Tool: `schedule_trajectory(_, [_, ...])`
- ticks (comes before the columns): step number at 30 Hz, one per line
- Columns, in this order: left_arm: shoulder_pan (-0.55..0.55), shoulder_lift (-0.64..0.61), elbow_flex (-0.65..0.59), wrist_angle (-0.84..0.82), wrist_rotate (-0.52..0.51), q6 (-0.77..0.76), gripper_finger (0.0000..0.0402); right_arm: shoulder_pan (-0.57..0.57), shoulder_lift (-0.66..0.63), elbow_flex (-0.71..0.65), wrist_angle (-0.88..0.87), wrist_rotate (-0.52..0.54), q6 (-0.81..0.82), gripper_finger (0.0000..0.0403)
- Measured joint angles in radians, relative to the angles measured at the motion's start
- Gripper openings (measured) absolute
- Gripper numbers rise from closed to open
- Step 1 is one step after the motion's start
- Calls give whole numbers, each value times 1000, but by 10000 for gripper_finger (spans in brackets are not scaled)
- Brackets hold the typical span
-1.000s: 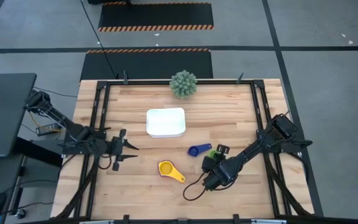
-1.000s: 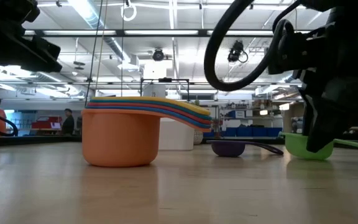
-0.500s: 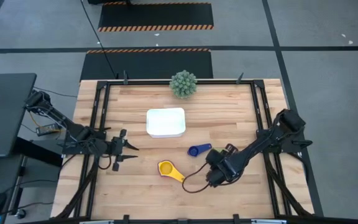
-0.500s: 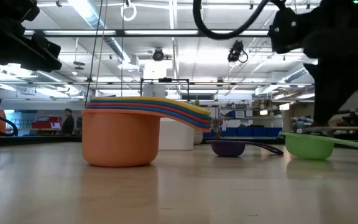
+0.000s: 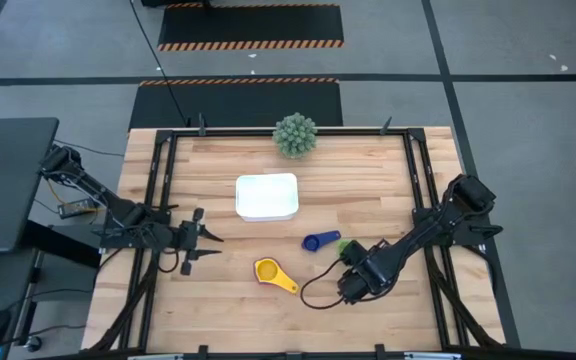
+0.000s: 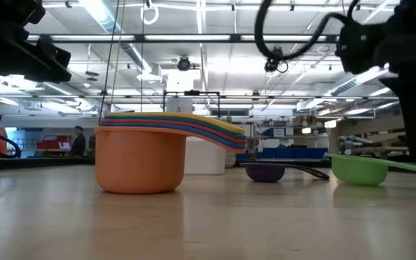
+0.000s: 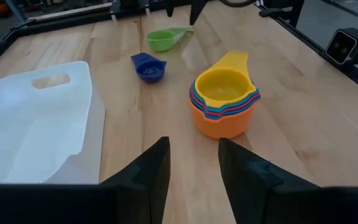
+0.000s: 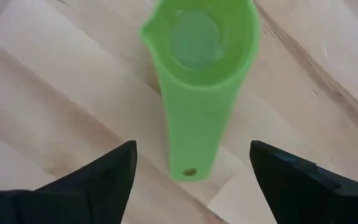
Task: Nest measuring cups in basket
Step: Stack the green measuring cup on the top of the yellow measuring cup
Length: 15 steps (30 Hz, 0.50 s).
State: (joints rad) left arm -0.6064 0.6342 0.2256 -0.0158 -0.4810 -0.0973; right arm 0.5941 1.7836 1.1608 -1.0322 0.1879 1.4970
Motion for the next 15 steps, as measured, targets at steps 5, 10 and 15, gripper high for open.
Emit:
schedule_trajectory(5, [0,0,0,-3,9,0,144,-3,0,-71,76,5,1,308])
schedule_trajectory(10, [0,0,0,-3,9,-1,144,-18,0,-107,108,27,-20,284])
schedule_trajectory(15, [0,0,0,-3,9,-2,144,-35,1,-156,209,26,-58,247])
